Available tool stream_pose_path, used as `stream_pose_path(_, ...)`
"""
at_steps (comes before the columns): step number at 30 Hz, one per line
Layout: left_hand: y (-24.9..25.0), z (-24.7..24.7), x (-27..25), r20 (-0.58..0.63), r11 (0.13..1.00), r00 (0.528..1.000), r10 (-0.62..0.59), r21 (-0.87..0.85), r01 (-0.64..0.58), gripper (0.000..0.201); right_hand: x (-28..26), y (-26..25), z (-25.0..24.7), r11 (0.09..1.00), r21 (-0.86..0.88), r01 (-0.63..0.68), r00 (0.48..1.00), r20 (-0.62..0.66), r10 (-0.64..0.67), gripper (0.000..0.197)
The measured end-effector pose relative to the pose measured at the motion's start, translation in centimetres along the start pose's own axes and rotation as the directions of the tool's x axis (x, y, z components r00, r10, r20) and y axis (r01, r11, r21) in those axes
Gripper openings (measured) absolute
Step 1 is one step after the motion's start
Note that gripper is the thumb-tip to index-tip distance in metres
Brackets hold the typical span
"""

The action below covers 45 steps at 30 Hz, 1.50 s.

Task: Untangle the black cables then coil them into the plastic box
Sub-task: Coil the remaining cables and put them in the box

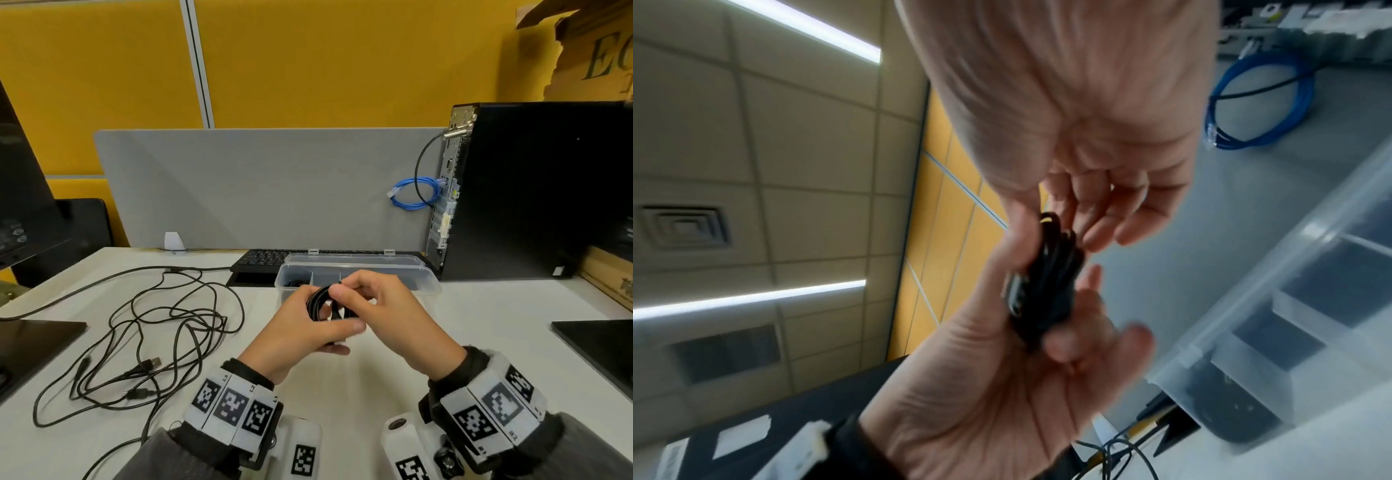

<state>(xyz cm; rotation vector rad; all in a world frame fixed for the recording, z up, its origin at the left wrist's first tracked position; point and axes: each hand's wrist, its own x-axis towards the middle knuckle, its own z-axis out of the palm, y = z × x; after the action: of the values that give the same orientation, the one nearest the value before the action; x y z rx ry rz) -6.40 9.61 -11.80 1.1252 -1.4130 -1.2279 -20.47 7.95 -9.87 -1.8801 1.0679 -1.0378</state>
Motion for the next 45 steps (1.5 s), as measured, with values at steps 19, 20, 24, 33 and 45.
stream_pose_path(19,0.5,1.9,2.3,-0.091,0.970,0.996,-0.001,0.240,0.023,0.014,0.4,0.9,-1.5,0.940,-0.293,0.176,0.983,0.110,-0.150,0.015)
stream_pose_path(20,0.5,1.8,2.5,-0.087,0.965,0.996,-0.008,0.259,0.030,0.015,0.4,1.1,-1.4,0.945,-0.267,0.187,0.981,0.091,-0.169,0.016)
stream_pose_path(24,0.5,1.1,3.7,-0.097,0.960,0.994,-0.046,0.272,0.072,0.009,1.8,1.5,-1.4,0.928,-0.298,0.224,0.975,0.080,-0.209,0.017)
stream_pose_path(33,-0.1,-2.7,7.7,-0.189,0.918,0.980,0.065,0.397,0.016,0.035,11.5,3.0,-1.6,0.953,-0.297,0.066,0.996,-0.041,-0.081,0.023)
stream_pose_path(45,-2.6,-4.9,9.1,-0.029,0.549,0.999,-0.041,0.835,0.047,0.030,16.4,8.3,3.2,0.619,-0.782,-0.071,0.945,0.147,0.294,0.031)
